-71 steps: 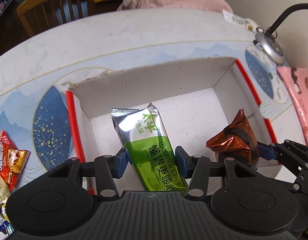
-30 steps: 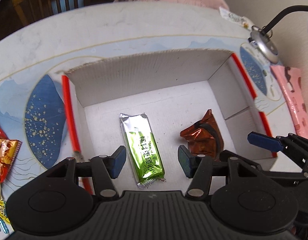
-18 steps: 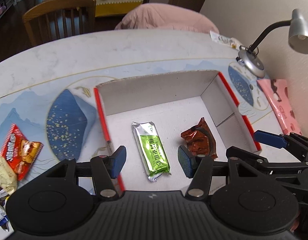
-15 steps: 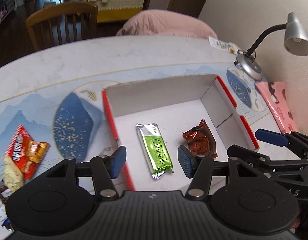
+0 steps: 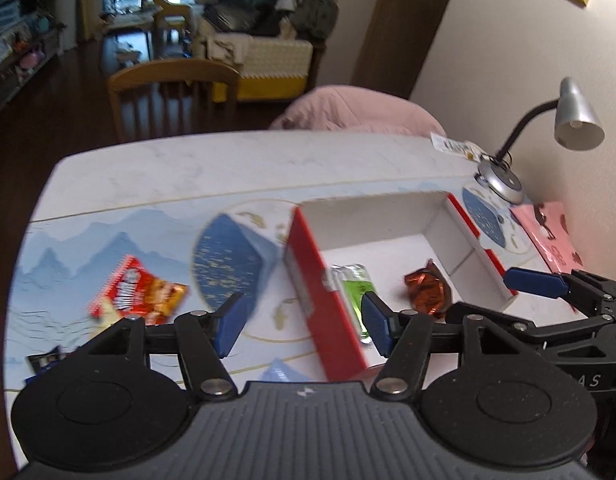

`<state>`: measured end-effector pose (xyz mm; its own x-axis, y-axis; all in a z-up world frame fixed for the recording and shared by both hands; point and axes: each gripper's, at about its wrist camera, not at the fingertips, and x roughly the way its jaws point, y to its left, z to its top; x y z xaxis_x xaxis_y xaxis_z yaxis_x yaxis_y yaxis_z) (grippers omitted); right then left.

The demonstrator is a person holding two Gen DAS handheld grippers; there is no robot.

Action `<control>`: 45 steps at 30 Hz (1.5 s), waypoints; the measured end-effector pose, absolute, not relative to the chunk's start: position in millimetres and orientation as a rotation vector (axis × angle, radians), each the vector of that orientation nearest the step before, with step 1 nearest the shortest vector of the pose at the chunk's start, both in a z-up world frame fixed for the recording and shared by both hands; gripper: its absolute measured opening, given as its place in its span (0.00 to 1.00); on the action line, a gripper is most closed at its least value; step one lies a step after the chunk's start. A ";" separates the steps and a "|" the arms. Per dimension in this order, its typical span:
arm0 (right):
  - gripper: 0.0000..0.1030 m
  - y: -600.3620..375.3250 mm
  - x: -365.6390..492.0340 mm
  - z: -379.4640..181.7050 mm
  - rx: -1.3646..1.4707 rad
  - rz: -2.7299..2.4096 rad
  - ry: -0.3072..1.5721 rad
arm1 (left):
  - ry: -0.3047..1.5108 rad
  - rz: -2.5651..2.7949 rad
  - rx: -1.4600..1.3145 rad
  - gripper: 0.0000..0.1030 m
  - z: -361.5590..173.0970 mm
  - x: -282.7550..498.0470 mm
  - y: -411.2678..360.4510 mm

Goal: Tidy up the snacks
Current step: 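Withdraw both tools from the box back over the snack pile, then grasp the blue-white biscuit pack with left tool while right tool grasps the yellow candy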

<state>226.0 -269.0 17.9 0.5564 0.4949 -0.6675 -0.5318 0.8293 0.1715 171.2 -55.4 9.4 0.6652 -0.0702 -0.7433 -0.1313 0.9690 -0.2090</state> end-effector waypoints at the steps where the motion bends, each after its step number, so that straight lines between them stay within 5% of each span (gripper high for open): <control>1: 0.97 -264.7 222.7 17.8 -0.053 0.612 0.767 | 0.839 0.038 -0.256 0.61 10.6 165.9 -51.2; 7: 1.00 -241.9 203.4 12.0 -0.073 0.621 0.756 | 0.804 0.076 -0.282 0.74 10.3 134.1 -24.7; 31: 0.98 -150.4 143.7 -74.6 -0.269 0.828 0.877 | 0.938 0.418 -0.489 0.76 -89.2 71.9 130.8; 45: 0.84 -109.5 152.5 -129.7 -0.423 0.875 0.967 | 1.121 0.511 -0.487 0.76 -148.2 118.2 151.4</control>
